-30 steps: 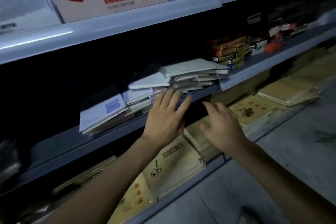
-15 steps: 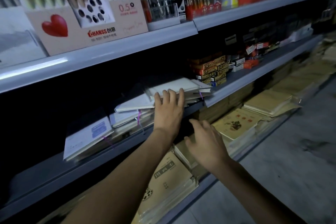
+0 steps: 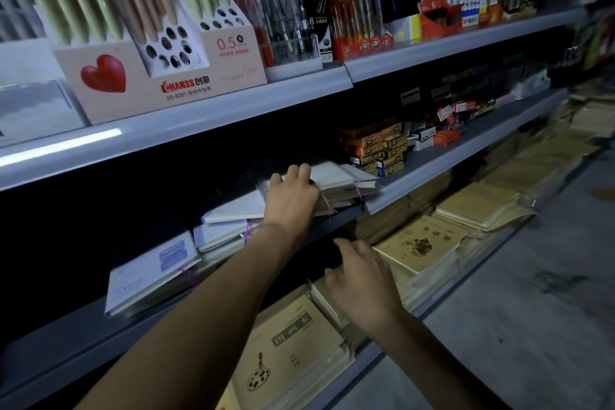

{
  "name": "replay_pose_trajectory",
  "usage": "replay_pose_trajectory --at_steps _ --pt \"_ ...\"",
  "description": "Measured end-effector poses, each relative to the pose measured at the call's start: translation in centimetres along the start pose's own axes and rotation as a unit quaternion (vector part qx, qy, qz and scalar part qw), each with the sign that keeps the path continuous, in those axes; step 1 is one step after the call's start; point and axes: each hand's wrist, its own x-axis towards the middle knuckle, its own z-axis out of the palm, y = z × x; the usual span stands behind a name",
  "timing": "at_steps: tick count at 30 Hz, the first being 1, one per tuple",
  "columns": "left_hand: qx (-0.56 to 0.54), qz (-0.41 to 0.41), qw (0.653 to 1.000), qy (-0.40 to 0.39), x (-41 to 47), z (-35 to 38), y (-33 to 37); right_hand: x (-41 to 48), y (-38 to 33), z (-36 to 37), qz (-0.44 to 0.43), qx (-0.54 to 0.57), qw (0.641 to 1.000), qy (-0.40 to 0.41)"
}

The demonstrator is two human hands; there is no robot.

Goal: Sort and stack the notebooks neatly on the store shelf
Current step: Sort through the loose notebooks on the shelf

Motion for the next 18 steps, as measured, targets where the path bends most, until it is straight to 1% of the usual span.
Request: replay_pose_trajectory --at_steps 2,4,6,7,8,9,10,12,13,15,17,18 --pt "-0.01 -0.009 1.0 0.02 0.0 -0.1 0.0 0.2 -0.2 0.0 0.003 0.027 1.0 0.004" --pt "-0.016 -0.012 0.999 0.04 0.0 -0.4 -0.1 0.5 -0.5 -0.2 0.013 0.081 0.996 0.017" --pt "-0.008 -0.003 0.998 0.069 -0.3 -0.9 -0.2 0.8 -0.8 -0.6 0.039 0.174 0.984 0.03" --pt "0.003 0.002 0.996 0.092 -0.6 -1.1 -0.2 1.0 -1.0 -0.9 0.059 0.24 0.968 0.035" --pt "0.012 0.005 0.993 0.118 -0.9 -1.1 -0.2 1.1 -1.4 -1.3 0.081 0.313 0.946 0.031" --pt "0.013 0.012 0.989 0.144 -1.4 -1.0 -0.1 1.3 -1.8 -1.8 0.101 0.389 0.915 0.022" --pt "0.009 0.018 0.986 0.167 -2.0 -0.6 0.1 1.5 -2.1 -2.3 0.122 0.461 0.879 0.013" --pt "-0.006 0.035 0.982 0.186 -3.6 0.1 0.5 1.7 -2.3 -2.9 0.157 0.577 0.801 0.002" --pt "-0.013 0.045 0.98 0.191 -4.4 0.4 0.6 1.7 -2.3 -3.0 0.168 0.617 0.769 0.0" --pt "-0.02 0.043 0.981 0.188 -5.8 1.1 0.4 1.5 -1.9 -3.1 0.178 0.673 0.718 -0.004" --pt "-0.019 0.036 0.981 0.191 -6.5 1.4 -0.2 1.3 -1.7 -3.2 0.18 0.712 0.679 -0.011" --pt "-0.017 0.039 0.978 0.205 -6.7 1.4 -0.5 1.3 -1.6 -3.3 0.176 0.724 0.667 -0.015"
